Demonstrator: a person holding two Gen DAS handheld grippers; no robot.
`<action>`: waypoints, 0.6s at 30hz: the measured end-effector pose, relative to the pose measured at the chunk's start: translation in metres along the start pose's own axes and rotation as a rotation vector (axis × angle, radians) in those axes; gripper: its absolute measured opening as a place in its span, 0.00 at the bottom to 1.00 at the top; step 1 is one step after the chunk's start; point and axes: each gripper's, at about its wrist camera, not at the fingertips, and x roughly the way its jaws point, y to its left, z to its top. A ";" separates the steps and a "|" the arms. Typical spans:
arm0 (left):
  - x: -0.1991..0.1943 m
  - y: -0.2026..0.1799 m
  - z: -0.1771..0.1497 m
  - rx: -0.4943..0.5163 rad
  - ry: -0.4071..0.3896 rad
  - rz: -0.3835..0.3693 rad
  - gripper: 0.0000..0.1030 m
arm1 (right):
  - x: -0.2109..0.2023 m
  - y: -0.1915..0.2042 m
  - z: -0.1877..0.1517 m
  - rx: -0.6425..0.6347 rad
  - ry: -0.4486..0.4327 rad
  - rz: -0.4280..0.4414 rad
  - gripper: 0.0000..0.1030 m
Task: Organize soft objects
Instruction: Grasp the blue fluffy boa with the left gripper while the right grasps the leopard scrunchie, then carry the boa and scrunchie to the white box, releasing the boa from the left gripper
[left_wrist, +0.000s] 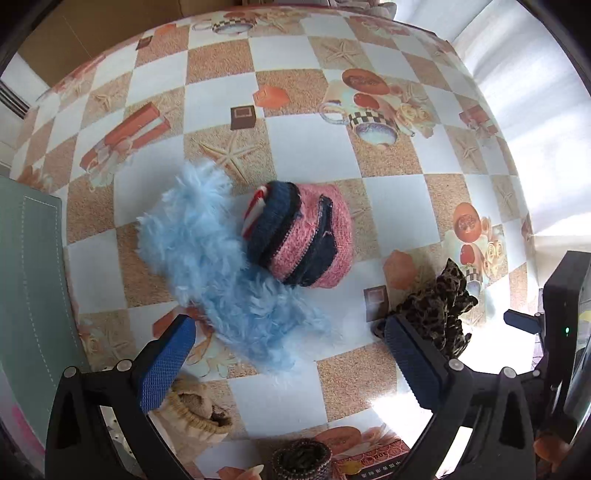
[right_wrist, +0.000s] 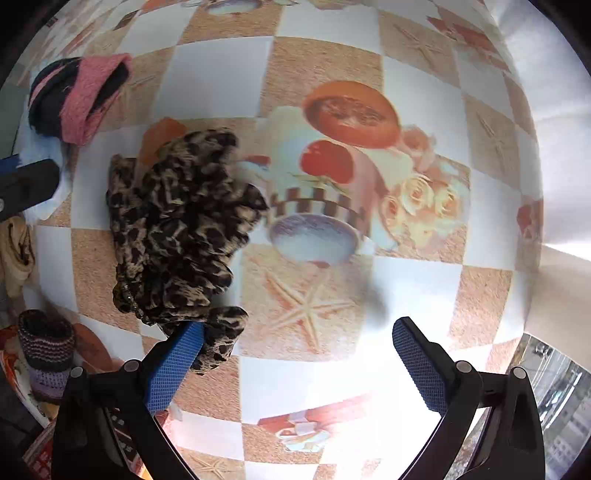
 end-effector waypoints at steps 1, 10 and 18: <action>-0.010 0.006 -0.001 -0.001 -0.024 0.020 1.00 | -0.005 -0.012 -0.005 0.036 -0.010 0.050 0.99; 0.002 0.037 0.017 -0.160 0.053 0.033 1.00 | -0.029 0.035 0.006 -0.071 -0.146 0.165 0.99; 0.032 0.039 0.020 -0.204 0.111 0.089 0.99 | -0.003 0.079 0.022 -0.185 -0.155 0.034 1.00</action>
